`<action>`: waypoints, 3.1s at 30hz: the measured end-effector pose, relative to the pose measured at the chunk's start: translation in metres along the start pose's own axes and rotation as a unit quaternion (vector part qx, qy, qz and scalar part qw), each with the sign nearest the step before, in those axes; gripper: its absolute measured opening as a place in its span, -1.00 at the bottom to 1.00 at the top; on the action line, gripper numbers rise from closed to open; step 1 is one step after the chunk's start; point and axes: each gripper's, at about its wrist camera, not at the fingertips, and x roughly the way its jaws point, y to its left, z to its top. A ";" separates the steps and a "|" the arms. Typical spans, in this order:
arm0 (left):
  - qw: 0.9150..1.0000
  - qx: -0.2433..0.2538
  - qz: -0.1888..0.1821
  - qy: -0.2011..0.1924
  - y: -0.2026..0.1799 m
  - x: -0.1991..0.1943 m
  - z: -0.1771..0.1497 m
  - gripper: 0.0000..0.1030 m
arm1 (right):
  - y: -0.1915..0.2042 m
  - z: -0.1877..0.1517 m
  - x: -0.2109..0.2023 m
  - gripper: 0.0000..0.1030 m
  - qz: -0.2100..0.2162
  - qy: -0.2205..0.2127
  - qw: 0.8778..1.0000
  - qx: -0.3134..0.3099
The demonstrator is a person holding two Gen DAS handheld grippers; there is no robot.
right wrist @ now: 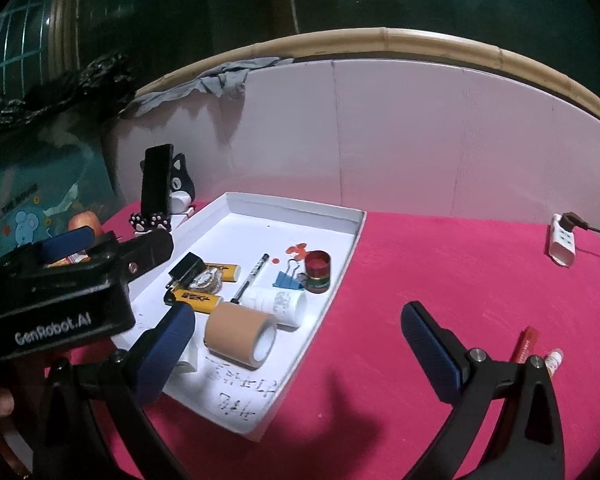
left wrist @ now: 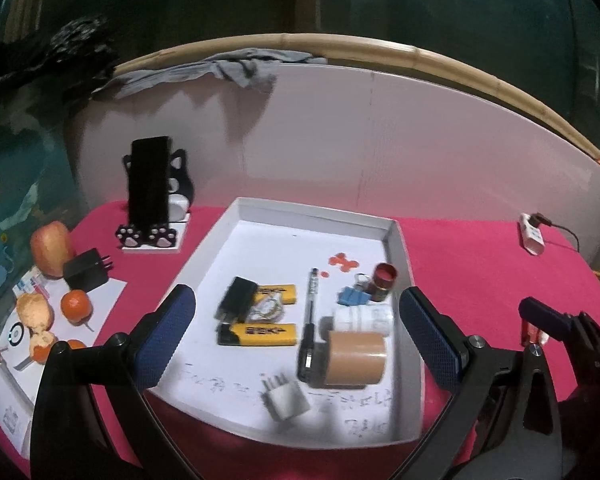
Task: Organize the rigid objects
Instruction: 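Move both grippers back toward the red lighter and glue bottle, then grasp the red lighter with the left gripper while the right gripper grasps the glue bottle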
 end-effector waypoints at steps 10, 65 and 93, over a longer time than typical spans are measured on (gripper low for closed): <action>0.999 0.040 -0.033 0.015 -0.045 0.003 -0.009 1.00 | -0.036 -0.011 -0.009 1.00 -0.023 0.005 0.999 0.029; 0.934 0.264 -0.186 0.155 -0.296 0.135 -0.052 1.00 | -0.260 -0.130 -0.107 1.00 -0.171 0.031 0.942 0.286; 0.956 0.162 -0.204 0.135 -0.201 0.083 -0.070 -0.68 | -0.236 -0.108 -0.058 1.00 -0.182 0.105 0.957 0.198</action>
